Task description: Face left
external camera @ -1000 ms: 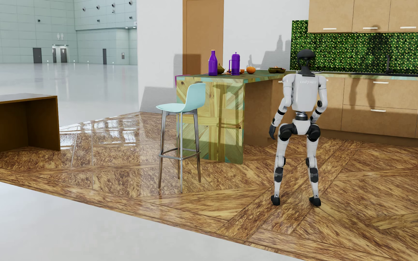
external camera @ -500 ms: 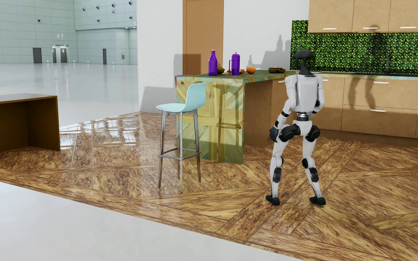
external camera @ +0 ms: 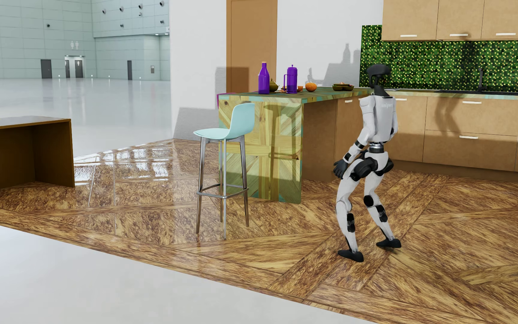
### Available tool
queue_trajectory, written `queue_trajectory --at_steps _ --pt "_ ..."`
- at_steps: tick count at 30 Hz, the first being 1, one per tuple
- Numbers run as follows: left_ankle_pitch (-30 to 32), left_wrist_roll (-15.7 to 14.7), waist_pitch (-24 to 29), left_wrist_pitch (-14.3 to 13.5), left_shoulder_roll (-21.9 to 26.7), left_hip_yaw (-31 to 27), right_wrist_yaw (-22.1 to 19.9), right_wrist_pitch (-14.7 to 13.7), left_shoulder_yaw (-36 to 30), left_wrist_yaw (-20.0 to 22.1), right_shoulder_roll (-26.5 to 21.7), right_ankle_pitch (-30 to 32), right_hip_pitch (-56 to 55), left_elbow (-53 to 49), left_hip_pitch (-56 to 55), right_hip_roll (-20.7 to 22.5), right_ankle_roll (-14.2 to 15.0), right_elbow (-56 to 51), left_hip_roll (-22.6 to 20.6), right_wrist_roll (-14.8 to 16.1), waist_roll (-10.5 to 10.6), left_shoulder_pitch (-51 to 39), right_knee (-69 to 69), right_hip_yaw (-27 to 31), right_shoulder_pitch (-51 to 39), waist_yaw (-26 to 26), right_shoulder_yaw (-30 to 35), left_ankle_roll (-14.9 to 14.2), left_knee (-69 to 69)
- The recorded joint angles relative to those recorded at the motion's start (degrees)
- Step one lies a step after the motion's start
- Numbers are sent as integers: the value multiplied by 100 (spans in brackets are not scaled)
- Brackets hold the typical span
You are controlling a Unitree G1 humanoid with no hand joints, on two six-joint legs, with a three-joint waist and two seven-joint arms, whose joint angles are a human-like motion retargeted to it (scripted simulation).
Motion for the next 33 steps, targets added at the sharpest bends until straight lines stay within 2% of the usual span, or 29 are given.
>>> queue_trajectory --at_steps 1,2,3,5,6,8,9,10,11,12,13,14,15,17,20,23,24,25,26,27,28,29,30,31,32,33 --pt "164 0 -3 -3 -77 -53 -50 -15 70 -98 -75 95 13 13 76 27 66 -7 -103 19 -156 28 -198 154 114 18 -56 3 -280" --pt "307 -47 -11 4 -193 -102 -66 3 41 -154 -194 -242 303 -101 137 43 113 -13 -193 -6 -332 128 -1230 263 231 111 -235 -4 -537" --pt "382 -141 44 52 -247 -163 -107 -76 19 -222 -300 -269 502 -120 181 25 -73 175 -203 -6 -374 30 -1599 169 295 328 -374 -12 -659" --pt "415 -273 175 94 -134 -234 -212 -92 183 -326 -271 -268 601 25 154 -17 -58 10 -191 74 -373 -108 -1670 -3 311 326 -279 -25 -649" --pt "437 -196 240 143 -140 -256 -235 -87 178 -284 -153 -227 577 4 167 -60 -36 -86 -239 130 -361 -94 -1571 -16 306 319 -199 -9 -662" --pt "585 24 417 184 -191 -406 -174 149 64 -112 -121 543 97 132 243 -69 -74 -240 -318 192 -248 26 -606 30 -94 219 -37 4 -799" --pt "696 57 375 205 -102 -493 -106 51 48 -33 -130 737 12 100 282 -4 -161 -149 -357 170 -263 90 -584 125 -126 255 -69 -7 -962" --pt "812 88 294 230 -120 -540 -26 -100 155 44 -130 537 52 104 327 82 -272 -39 -403 123 -334 104 -911 216 -64 340 -180 -23 -1161" --pt "867 119 187 270 -249 -548 56 -319 222 125 -253 174 325 -77 292 32 -456 113 -538 75 -460 103 -1873 276 102 462 -275 -17 -1236" --pt "886 91 121 256 -201 -415 118 -322 -25 109 -449 197 375 32 212 0 11 97 -392 66 -357 -17 -1928 182 163 542 -306 -41 -1179" --pt "955 48 107 245 -104 -273 148 -221 56 11 -360 152 384 151 228 -52 227 35 -294 64 -350 -89 -1860 138 56 508 -253 -68 -1244" --pt "993 -13 76 310 -204 -245 172 -238 56 -61 -293 167 488 45 264 -74 146 -74 -242 87 -259 -167 -1929 46 192 572 -158 -77 -1282" --pt "988 -65 23 335 -309 -186 223 -205 1 -142 -184 138 516 47 221 -107 -130 7 -202 132 -172 -140 -1901 -31 171 521 -98 -80 -1218" --pt "1078 -92 -14 408 -214 -204 394 -3 43 -351 -136 134 525 92 230 -181 -108 -149 -245 219 -108 -118 -1891 -95 164 489 -17 -91 -1308" --pt "1296 -18 -18 462 -238 -159 527 90 147 -276 -237 109 542 75 180 -298 -109 -239 -216 235 -73 64 -1874 -248 325 711 -68 -133 -1482" --pt "1204 12 -58 755 -178 -56 630 -32 200 -96 -300 156 640 5 181 -368 -153 62 -195 91 -169 169 -2082 -347 228 987 -52 -126 -1801" --pt "724 67 -9 857 -199 74 694 -27 157 -50 -336 191 771 -14 183 -362 -154 93 -83 9 -80 261 -2183 -417 -3 845 -108 247 -1583" --pt "527 163 24 970 -226 201 719 -87 164 -31 -369 123 796 64 110 -390 -149 -124 37 -61 -3 121 -2090 -502 -20 715 -186 279 -1380" --pt "939 249 -11 1055 -235 206 659 -242 48 4 -334 9 736 -9 80 -438 -140 -95 94 -120 -9 -52 -1939 -574 68 705 -113 -350 -1465" --pt "1441 208 25 998 -184 141 593 -261 -36 1 -292 -30 725 -28 146 -415 -126 -213 59 -148 14 -57 -1733 -507 134 606 -54 -96 -1581" --pt "1486 116 97 870 -172 -3 530 -230 -1 -14 -207 122 567 -19 151 -376 -83 -336 12 -148 28 -30 -1263 -374 199 471 -81 -210 -1556" --pt "1528 26 213 673 -222 -173 474 -74 -26 -16 -140 601 278 106 196 -312 -39 -316 -35 -136 38 66 -530 -220 95 303 4 -239 -1556" --pt "1527 -163 153 400 -188 -292 486 98 -6 -23 -139 668 137 161 129 -137 -52 -182 -89 -108 -71 201 -553 57 6 280 -11 -248 -1586" --pt "1481 -353 73 156 -162 -358 546 194 127 -40 -244 238 282 90 49 -7 -100 -105 -188 -76 -255 326 -1333 239 18 368 -130 -212 -1597" --pt "1413 -413 -9 12 -327 -412 582 115 291 64 -432 83 428 -35 10 -41 -173 -8 -243 -46 -350 373 -1759 161 253 660 -237 -264 -1629" --pt "1143 -384 -10 -8 -250 -285 547 153 102 224 -391 115 548 -27 3 -93 -197 126 -159 -53 -376 269 -1885 13 188 813 -176 145 -1591"
